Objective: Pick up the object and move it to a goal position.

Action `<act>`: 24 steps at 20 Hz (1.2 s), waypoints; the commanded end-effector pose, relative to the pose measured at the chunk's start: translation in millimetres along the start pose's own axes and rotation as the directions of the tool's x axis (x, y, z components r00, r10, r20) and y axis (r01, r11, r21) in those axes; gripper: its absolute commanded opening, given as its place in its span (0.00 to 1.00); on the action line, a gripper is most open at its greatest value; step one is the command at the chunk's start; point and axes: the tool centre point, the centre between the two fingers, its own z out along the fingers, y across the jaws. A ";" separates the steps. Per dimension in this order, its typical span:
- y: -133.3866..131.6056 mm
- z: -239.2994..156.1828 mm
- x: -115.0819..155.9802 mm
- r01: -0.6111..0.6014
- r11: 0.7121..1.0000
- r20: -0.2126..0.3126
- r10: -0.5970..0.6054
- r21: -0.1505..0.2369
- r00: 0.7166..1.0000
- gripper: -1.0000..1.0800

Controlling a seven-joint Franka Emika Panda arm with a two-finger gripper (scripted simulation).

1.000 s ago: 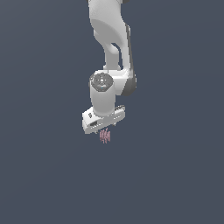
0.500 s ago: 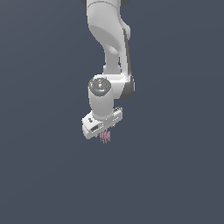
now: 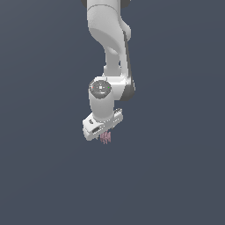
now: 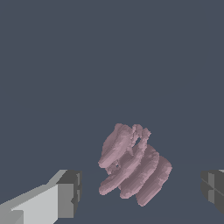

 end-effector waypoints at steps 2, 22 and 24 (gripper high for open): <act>-0.4 13.7 -0.7 0.001 1.000 0.001 -0.001 0.001 1.000 0.96; -0.2 45.1 -0.1 0.004 1.000 0.000 -0.004 0.001 1.000 0.00; 0.1 44.5 -0.1 0.004 1.000 0.000 -0.004 0.001 1.000 0.00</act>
